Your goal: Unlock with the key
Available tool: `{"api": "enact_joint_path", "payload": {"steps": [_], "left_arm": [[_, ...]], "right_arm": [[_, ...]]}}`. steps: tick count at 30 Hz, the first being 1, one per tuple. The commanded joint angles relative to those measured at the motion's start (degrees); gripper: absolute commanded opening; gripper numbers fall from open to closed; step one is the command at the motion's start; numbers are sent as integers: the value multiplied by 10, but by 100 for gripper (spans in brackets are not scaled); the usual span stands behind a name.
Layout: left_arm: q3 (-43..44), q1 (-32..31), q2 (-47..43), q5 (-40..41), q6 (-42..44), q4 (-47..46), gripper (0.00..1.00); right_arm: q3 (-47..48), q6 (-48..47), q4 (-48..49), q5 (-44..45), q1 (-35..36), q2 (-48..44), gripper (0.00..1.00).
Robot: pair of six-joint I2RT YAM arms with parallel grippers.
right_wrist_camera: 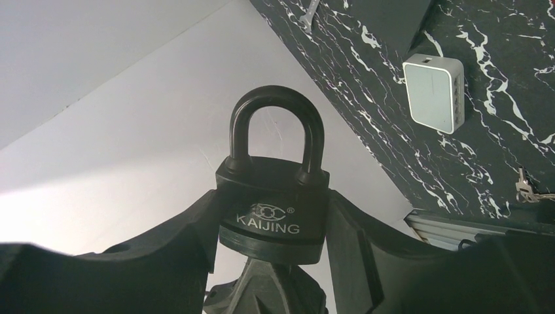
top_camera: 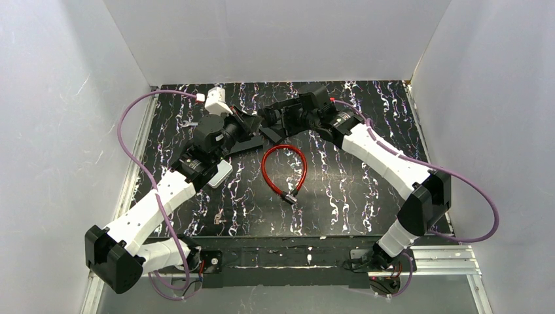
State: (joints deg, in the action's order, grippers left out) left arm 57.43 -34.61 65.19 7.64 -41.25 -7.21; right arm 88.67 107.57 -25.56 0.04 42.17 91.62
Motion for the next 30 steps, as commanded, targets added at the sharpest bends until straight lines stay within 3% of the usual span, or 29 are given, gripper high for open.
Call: {"api": "enact_joint_path", "payload": {"steps": [1, 18, 26, 30], "left_arm": [[10, -2, 15, 26, 3, -3, 0], [7, 0, 19, -3, 63, -31, 2], [-22, 8, 14, -10, -18, -63, 1], [-24, 8, 7, -25, 13, -66, 1]], "right_arm": [[63, 17, 85, -43, 30, -7, 1], [101, 23, 83, -47, 52, 5, 1], [155, -33, 31, -23, 55, 15, 1], [125, -11, 50, -45, 55, 9, 1]]}}
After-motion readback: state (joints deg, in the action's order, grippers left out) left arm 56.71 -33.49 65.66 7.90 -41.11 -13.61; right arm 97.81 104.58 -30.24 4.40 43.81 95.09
